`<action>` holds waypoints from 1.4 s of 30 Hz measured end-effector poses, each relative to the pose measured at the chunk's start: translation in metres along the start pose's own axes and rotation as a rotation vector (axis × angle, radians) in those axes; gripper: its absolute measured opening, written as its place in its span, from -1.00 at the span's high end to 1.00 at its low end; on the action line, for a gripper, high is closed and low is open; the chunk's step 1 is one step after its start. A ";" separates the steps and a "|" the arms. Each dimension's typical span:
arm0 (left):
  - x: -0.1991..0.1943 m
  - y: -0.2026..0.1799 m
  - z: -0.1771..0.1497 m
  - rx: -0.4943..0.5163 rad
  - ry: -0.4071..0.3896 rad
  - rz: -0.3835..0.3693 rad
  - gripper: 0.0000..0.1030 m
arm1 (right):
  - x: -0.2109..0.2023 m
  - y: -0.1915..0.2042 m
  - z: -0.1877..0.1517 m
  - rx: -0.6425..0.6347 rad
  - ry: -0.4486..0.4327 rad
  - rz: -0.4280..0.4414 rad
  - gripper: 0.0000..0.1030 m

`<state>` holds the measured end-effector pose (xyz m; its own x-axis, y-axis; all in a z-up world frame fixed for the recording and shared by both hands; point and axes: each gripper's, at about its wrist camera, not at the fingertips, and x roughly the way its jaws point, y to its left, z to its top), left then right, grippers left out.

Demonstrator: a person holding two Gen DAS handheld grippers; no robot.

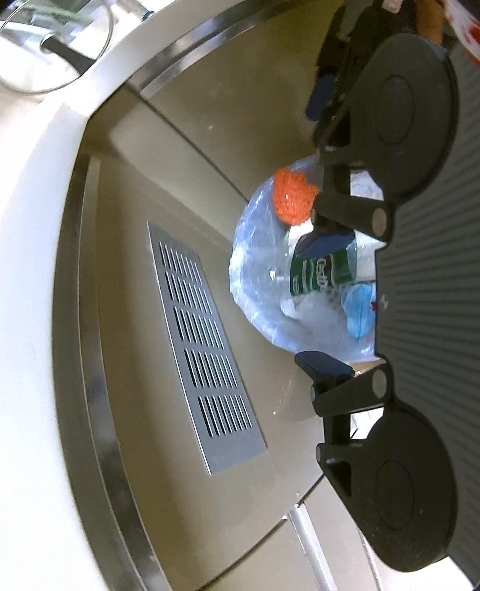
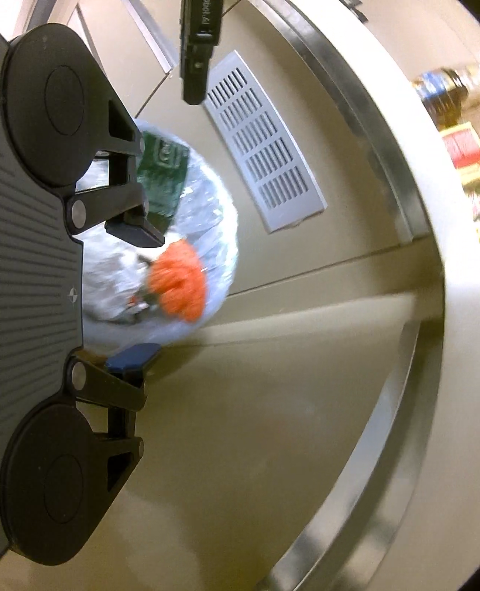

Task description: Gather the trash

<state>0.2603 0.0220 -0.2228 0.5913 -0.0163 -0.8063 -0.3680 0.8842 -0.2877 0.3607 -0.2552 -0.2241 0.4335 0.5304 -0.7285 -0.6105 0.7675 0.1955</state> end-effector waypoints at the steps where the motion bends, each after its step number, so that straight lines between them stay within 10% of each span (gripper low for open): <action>1: 0.002 0.002 0.000 -0.008 0.001 -0.003 0.01 | 0.007 0.002 0.004 -0.022 0.000 0.011 0.14; 8: 0.009 0.007 -0.003 -0.032 0.014 -0.009 0.16 | 0.054 0.009 0.020 -0.115 0.023 0.034 0.53; 22: 0.033 0.012 -0.001 -0.017 0.049 0.013 0.23 | 0.112 0.012 0.001 -0.209 0.212 -0.009 0.56; 35: 0.011 -0.009 -0.001 0.006 0.043 0.006 0.23 | 0.036 0.001 0.011 -0.029 0.128 0.039 0.55; 37: -0.001 -0.014 -0.003 0.009 0.032 0.003 0.23 | 0.013 0.004 0.009 0.001 0.104 0.058 0.44; 39: -0.016 -0.020 -0.005 0.019 0.019 0.007 0.23 | -0.010 0.012 0.007 0.009 0.090 0.064 -0.20; 42: -0.044 -0.032 -0.009 0.058 -0.010 0.055 0.23 | -0.043 0.023 0.006 0.020 0.067 0.100 -0.30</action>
<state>0.2400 -0.0101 -0.1825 0.5788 0.0373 -0.8146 -0.3582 0.9091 -0.2129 0.3319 -0.2580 -0.1842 0.3255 0.5803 -0.7465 -0.6353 0.7190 0.2819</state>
